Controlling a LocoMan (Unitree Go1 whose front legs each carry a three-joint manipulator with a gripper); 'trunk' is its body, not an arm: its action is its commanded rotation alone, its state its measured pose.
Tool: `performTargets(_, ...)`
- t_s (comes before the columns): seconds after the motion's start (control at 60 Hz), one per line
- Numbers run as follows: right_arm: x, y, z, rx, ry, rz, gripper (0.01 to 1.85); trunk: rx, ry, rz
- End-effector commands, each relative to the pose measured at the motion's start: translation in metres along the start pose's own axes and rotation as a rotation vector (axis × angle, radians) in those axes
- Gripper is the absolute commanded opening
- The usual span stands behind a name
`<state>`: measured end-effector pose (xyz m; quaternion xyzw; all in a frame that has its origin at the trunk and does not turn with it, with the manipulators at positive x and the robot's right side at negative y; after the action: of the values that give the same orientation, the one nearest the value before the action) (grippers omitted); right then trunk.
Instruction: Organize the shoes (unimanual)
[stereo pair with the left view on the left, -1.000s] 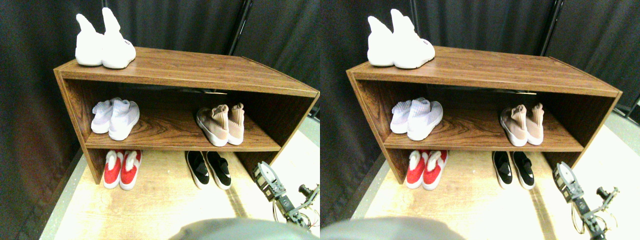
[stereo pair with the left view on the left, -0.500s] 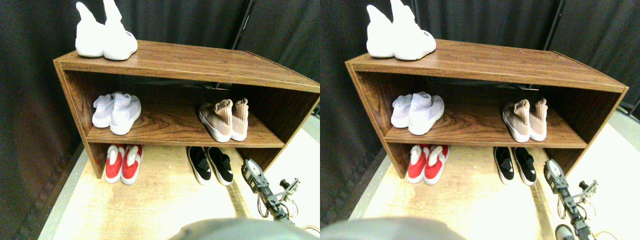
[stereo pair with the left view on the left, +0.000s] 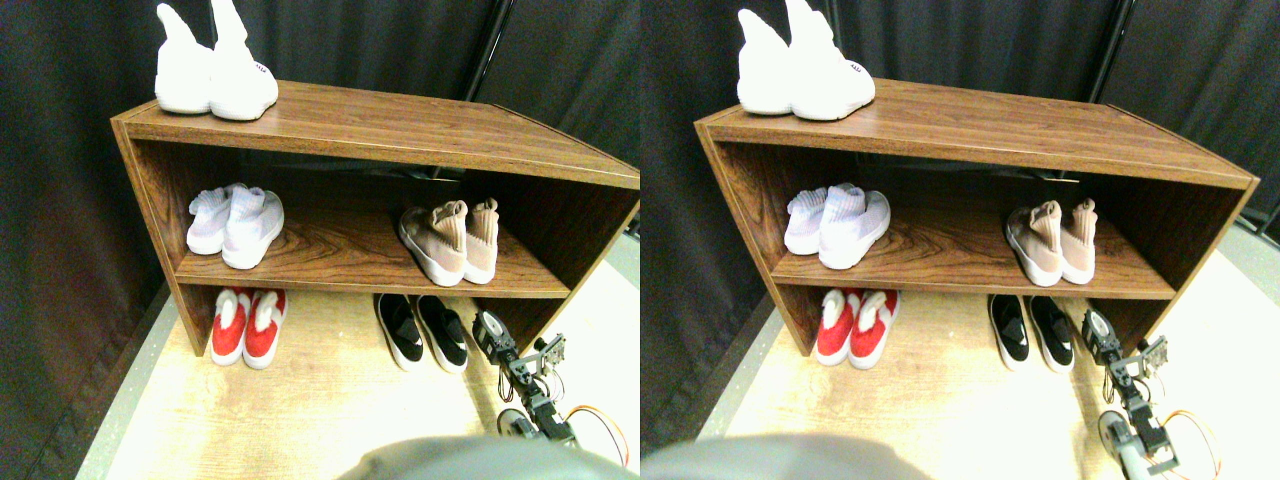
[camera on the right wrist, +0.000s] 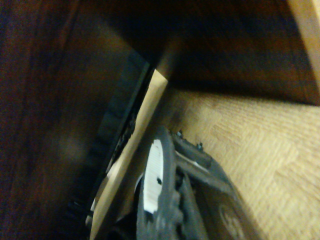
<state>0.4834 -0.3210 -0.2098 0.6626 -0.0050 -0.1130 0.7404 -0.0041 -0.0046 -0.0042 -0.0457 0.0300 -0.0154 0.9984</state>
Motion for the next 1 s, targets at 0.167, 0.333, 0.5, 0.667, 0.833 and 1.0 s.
performTargets(0.167, 0.015, -0.002, 0.0, -0.02, -0.023, -0.002, 0.06, -0.029, 0.014, 0.019)
performTargets(0.333, 0.018, -0.007, -0.007, -0.022, -0.034, -0.043, 0.06, -0.033, 0.015, 0.024)
performTargets(0.5, 0.019, -0.01, -0.015, 0.035, -0.018, -0.057, 0.06, -0.04, 0.018, 0.028)
performTargets(0.667, 0.019, -0.011, -0.024, 0.026, 0.0, -0.072, 0.06, -0.046, 0.016, 0.03)
performTargets(0.833, 0.016, -0.009, -0.032, 0.037, 0.003, -0.085, 0.06, -0.047, 0.016, 0.032)
performTargets(1.0, 0.014, -0.006, -0.039, 0.035, 0.019, -0.08, 0.06, -0.051, 0.015, 0.035)
